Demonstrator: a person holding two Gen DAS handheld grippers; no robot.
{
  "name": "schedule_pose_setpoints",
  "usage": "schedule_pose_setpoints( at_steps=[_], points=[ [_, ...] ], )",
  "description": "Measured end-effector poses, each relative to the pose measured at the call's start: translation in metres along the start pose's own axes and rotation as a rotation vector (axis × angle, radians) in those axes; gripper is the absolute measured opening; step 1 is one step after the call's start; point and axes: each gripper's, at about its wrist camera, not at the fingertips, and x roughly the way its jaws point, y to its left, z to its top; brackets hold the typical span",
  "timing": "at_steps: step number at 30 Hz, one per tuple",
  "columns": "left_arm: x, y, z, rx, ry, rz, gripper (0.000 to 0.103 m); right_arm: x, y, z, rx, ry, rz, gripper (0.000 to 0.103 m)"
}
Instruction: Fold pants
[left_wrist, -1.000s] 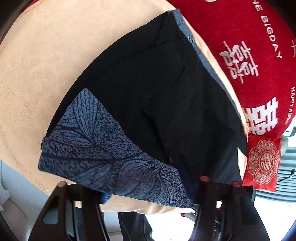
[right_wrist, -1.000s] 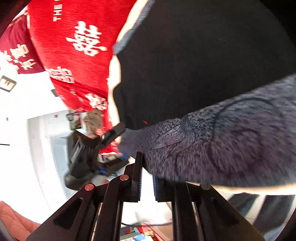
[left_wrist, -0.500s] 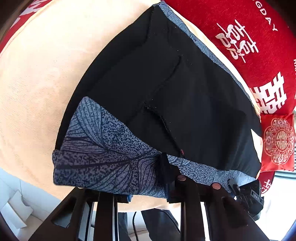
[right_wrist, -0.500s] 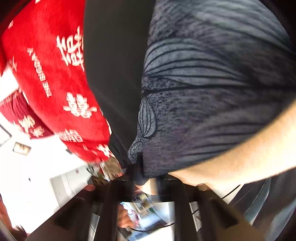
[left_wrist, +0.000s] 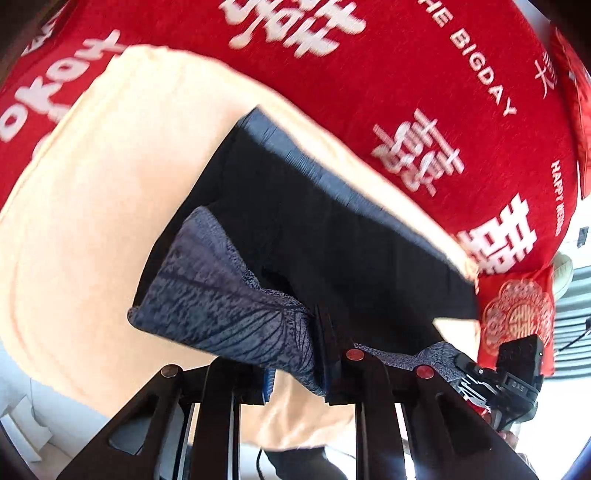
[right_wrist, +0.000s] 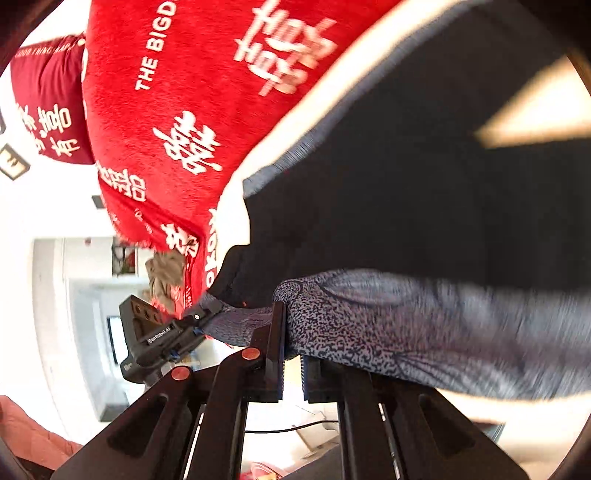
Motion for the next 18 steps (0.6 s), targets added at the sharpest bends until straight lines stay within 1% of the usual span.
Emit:
schedule_pose_setpoints(
  at_steps=[2, 4, 7, 9, 11, 12, 14, 15, 17, 18],
  points=[
    [0.008, -0.014, 0.029, 0.010, -0.034, -0.003, 0.020, 0.000, 0.000, 0.036, -0.025, 0.018, 0.000, 0.010],
    [0.025, -0.027, 0.058, 0.024, -0.059, 0.018, 0.020, 0.009, 0.000, 0.082, -0.031, 0.050, -0.010, 0.010],
    [0.057, -0.038, 0.096, 0.050, -0.086, 0.068, 0.020, 0.039, -0.006, 0.147, -0.037, 0.095, -0.033, 0.010],
    [0.084, -0.036, 0.114, 0.058, -0.091, 0.121, 0.021, 0.064, -0.013, 0.184, -0.029, 0.128, -0.065, 0.010],
    [0.114, -0.032, 0.127, 0.050, -0.080, 0.168, 0.021, 0.085, -0.029, 0.206, -0.027, 0.162, -0.111, 0.010],
    [0.130, -0.027, 0.133, 0.040, -0.066, 0.205, 0.021, 0.099, -0.036, 0.217, -0.035, 0.189, -0.145, 0.011],
    [0.154, -0.017, 0.138, 0.024, -0.039, 0.251, 0.022, 0.123, -0.047, 0.231, -0.055, 0.227, -0.204, 0.011],
    [0.159, -0.014, 0.140, 0.022, -0.044, 0.261, 0.022, 0.128, -0.051, 0.233, -0.055, 0.234, -0.209, 0.011],
    [0.158, -0.016, 0.143, 0.006, -0.045, 0.268, 0.022, 0.128, -0.053, 0.235, -0.029, 0.223, -0.184, 0.012],
    [0.154, -0.017, 0.143, -0.002, -0.038, 0.272, 0.022, 0.126, -0.052, 0.234, -0.026, 0.226, -0.177, 0.015]
  ],
)
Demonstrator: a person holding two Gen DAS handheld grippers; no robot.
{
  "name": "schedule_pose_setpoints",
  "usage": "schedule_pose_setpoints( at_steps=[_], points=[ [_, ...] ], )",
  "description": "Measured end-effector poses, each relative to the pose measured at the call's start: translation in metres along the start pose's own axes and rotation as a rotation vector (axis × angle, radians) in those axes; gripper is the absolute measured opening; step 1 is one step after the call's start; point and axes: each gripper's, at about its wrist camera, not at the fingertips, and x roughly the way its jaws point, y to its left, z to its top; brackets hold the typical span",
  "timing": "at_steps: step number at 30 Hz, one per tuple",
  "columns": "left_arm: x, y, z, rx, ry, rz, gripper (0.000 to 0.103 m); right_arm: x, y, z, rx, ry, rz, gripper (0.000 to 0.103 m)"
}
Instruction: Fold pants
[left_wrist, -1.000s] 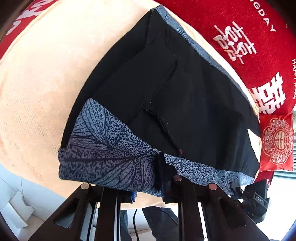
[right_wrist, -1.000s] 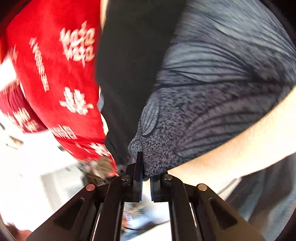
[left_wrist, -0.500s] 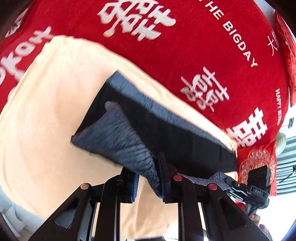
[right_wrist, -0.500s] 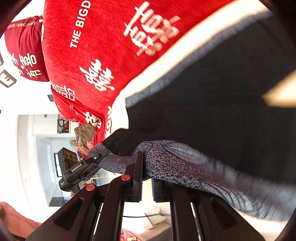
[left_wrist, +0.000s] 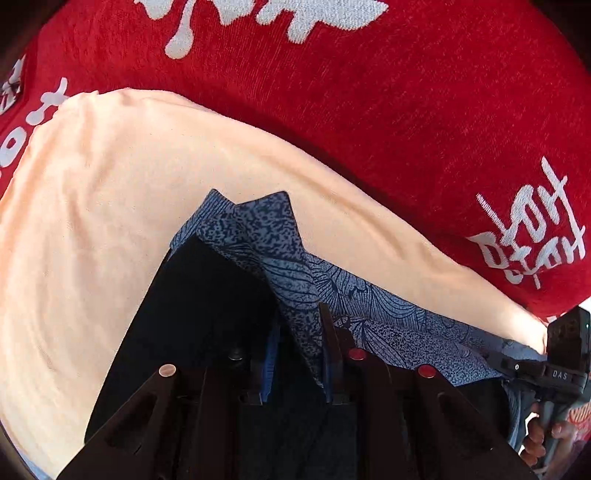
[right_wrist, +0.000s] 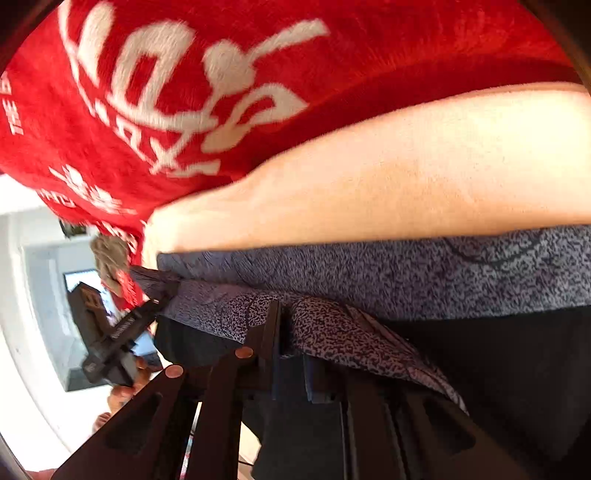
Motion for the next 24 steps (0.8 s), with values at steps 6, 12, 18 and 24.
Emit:
schedule_pose_setpoints(
  at_steps=[6, 12, 18, 24],
  points=[
    [-0.064, -0.009, -0.014, 0.046, -0.096, 0.071, 0.077, -0.036, 0.051, -0.029, -0.210, -0.059, -0.079, 0.081],
    [-0.020, -0.038, -0.020, 0.162, -0.003, 0.118, 0.077, -0.001, 0.079, -0.034, -0.328, 0.005, -0.235, 0.049],
    [0.027, -0.055, -0.007, 0.216, -0.051, 0.262, 0.086, 0.018, 0.067, -0.006, -0.361, -0.081, -0.341, 0.032],
    [-0.003, -0.074, -0.022, 0.229, -0.007, 0.244, 0.086, -0.017, 0.054, -0.012, -0.264, -0.160, -0.258, 0.035]
  ],
)
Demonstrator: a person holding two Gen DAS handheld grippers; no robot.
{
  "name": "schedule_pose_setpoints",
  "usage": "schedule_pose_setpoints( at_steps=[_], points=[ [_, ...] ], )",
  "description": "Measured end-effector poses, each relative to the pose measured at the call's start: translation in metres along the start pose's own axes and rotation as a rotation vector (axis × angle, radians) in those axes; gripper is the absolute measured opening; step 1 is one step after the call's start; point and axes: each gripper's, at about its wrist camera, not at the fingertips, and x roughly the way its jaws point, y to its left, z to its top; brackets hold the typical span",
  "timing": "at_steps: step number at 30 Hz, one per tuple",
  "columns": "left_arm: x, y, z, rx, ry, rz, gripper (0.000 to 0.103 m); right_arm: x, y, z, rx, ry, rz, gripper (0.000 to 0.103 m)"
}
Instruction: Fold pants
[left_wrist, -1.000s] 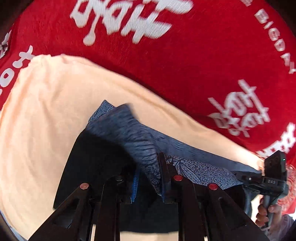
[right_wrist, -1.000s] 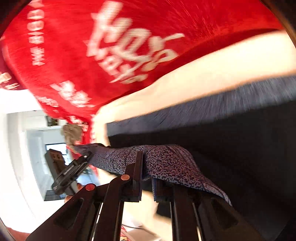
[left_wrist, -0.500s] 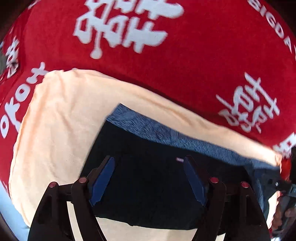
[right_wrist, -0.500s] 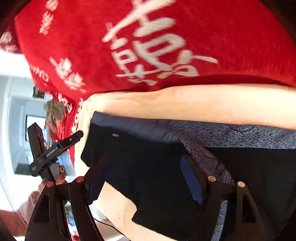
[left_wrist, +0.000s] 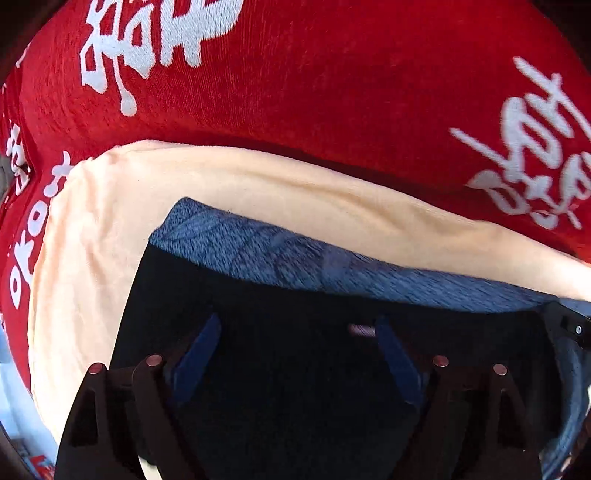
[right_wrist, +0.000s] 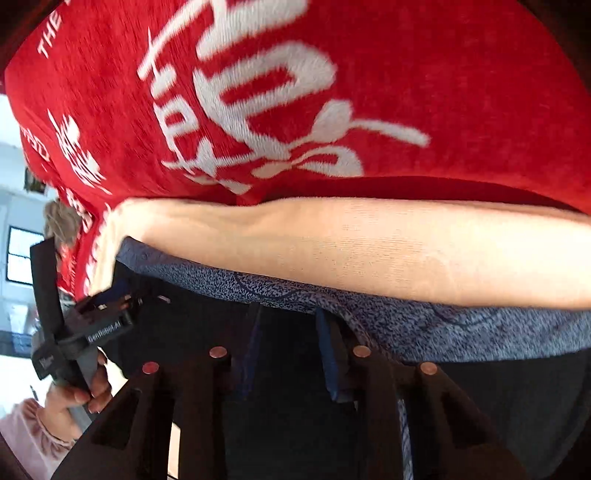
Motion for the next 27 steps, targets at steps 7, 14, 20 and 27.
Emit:
schedule_pose_setpoints(
  at_steps=[7, 14, 20, 27],
  points=[
    [-0.045, -0.042, -0.057, 0.122, 0.034, -0.035, 0.086, -0.063, -0.037, -0.053, 0.116, 0.004, 0.097, 0.048],
    [-0.059, -0.105, -0.112, 0.205, 0.097, -0.135, 0.086, -0.111, -0.082, -0.148, 0.280, 0.003, 0.085, 0.049],
    [-0.079, -0.151, -0.144, 0.278, 0.075, -0.227, 0.086, -0.152, -0.118, -0.247, 0.464, -0.045, 0.023, 0.049],
    [-0.087, -0.199, -0.188, 0.244, 0.106, -0.393, 0.086, -0.187, -0.155, -0.366, 0.648, -0.145, -0.060, 0.049]
  ],
)
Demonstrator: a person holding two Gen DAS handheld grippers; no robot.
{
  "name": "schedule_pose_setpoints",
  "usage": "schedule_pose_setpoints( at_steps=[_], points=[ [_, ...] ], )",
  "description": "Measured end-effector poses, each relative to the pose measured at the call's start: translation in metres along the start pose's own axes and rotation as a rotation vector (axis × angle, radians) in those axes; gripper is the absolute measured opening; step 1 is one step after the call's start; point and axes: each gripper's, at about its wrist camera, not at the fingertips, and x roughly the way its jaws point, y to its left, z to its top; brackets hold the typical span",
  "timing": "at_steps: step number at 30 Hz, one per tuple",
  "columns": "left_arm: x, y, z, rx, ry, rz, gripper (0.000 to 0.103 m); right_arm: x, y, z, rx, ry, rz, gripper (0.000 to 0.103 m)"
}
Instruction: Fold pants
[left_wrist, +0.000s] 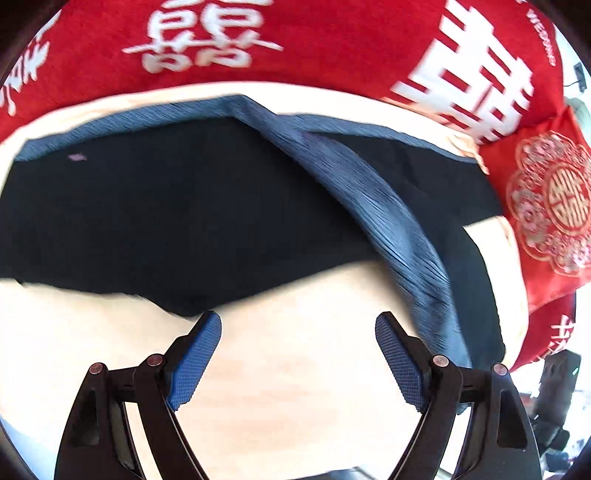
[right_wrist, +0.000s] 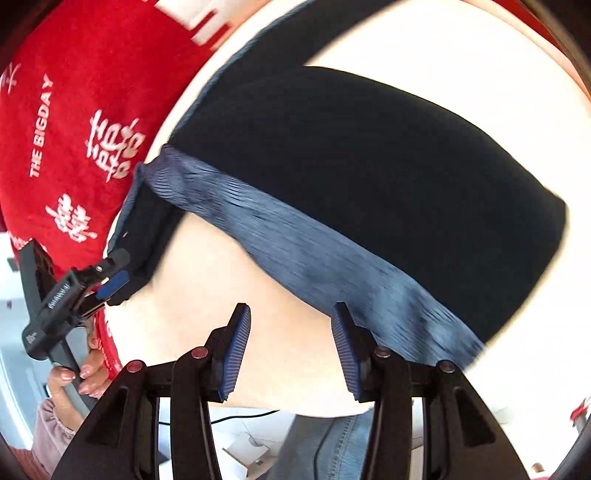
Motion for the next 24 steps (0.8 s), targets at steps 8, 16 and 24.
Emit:
schedule_pose_setpoints(
  at_steps=[8, 16, 24],
  points=[
    [0.013, -0.033, -0.018, 0.041, 0.021, -0.068, 0.086, -0.019, -0.073, -0.025, 0.139, -0.069, -0.004, 0.049],
    [0.063, -0.075, -0.002, 0.107, 0.083, -0.124, 0.086, -0.007, -0.090, -0.006, 0.098, -0.011, 0.180, 0.051],
    [0.067, -0.101, 0.014, 0.124, 0.130, -0.220, 0.086, 0.001, -0.097, 0.009, -0.012, 0.082, 0.344, 0.051]
  ],
)
